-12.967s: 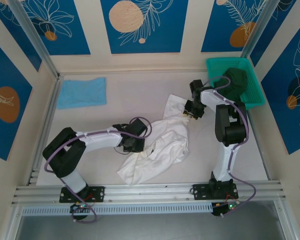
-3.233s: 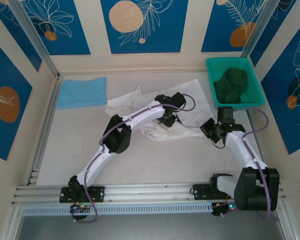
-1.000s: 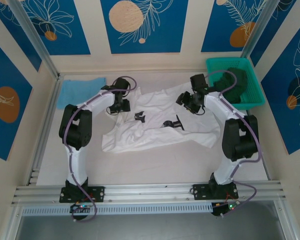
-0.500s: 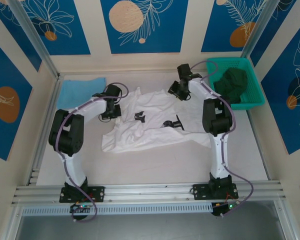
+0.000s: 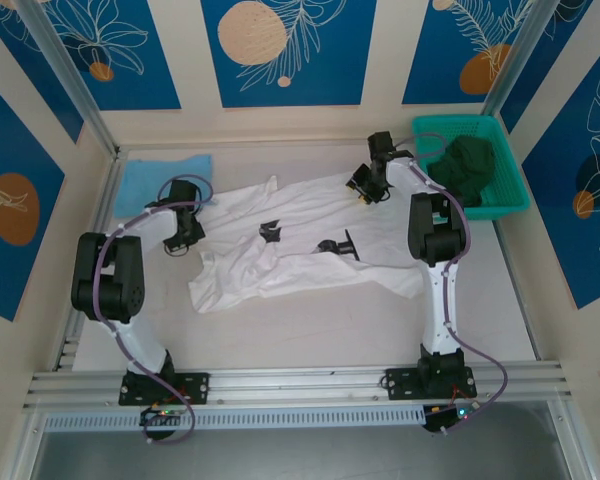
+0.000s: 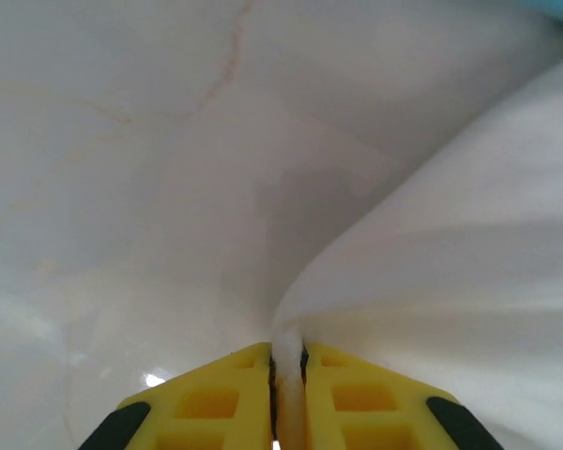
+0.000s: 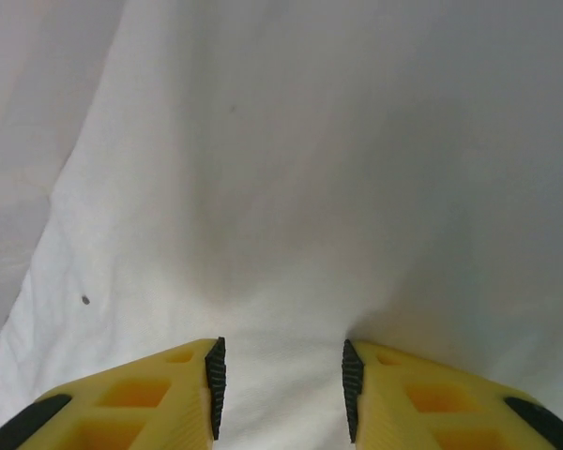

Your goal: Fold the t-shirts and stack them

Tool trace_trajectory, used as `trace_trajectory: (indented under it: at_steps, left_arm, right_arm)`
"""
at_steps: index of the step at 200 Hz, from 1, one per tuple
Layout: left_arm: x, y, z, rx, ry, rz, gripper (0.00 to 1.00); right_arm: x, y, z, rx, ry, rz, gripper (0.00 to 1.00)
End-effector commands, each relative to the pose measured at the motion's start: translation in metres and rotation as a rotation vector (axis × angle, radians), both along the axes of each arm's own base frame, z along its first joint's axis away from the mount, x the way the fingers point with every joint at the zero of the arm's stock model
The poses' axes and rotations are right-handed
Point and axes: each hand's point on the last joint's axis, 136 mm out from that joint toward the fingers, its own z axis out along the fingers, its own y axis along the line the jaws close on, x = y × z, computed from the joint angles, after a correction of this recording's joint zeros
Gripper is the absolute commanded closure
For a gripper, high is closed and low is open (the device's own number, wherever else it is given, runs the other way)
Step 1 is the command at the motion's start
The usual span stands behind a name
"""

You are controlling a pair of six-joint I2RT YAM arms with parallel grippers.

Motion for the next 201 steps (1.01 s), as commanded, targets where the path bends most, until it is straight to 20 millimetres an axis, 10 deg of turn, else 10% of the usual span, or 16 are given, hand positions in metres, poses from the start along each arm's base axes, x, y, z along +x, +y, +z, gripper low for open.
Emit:
trace_trajectory:
  at_steps: [1, 49, 90, 131, 201]
  left_arm:
    - [0.010, 0.025, -0.001, 0.037, 0.005, 0.083, 0.82]
    - [0.034, 0.012, 0.037, 0.017, -0.052, 0.040, 0.45]
    - [0.064, -0.070, 0.074, -0.018, -0.116, -0.216, 0.60]
    - [0.084, -0.127, 0.036, -0.062, -0.023, -0.342, 0.76]
    - [0.120, -0.149, -0.025, -0.045, 0.119, -0.358, 0.75]
  right_arm:
    - [-0.002, 0.002, -0.012, 0.023, 0.036, -0.020, 0.60]
    - [-0.004, -0.010, 0.000, -0.037, 0.003, -0.025, 0.54]
    - [0.000, -0.007, 0.034, -0.147, -0.107, 0.021, 0.53]
    - [0.004, 0.006, 0.032, -0.202, -0.106, 0.087, 0.57]
    - [0.007, -0.003, -0.004, -0.248, -0.007, 0.096, 0.58]
